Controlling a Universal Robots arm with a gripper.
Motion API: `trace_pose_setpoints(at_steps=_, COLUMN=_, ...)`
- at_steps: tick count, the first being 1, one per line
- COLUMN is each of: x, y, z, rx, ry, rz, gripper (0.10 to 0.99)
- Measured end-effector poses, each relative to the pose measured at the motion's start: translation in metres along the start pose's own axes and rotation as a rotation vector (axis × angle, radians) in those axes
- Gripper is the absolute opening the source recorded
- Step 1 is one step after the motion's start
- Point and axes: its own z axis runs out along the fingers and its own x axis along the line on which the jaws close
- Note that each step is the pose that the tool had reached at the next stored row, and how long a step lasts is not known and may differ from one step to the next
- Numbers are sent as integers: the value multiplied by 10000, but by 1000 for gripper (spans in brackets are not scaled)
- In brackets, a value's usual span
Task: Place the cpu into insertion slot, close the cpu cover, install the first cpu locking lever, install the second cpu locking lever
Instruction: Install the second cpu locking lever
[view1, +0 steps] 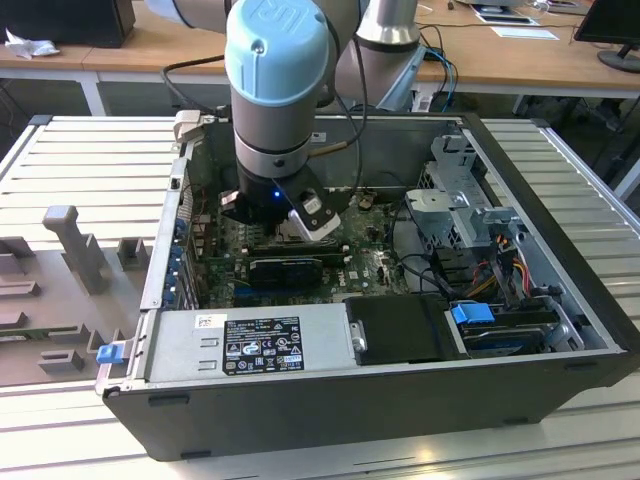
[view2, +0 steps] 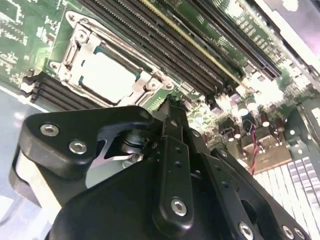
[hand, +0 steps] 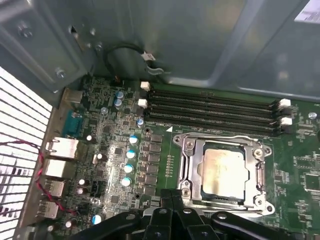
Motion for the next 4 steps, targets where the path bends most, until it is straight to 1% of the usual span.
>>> trace_pose_setpoints(at_steps=4, x=0, y=4, z=-11, rx=-1, ry=-1, rz=-1, gripper=106)
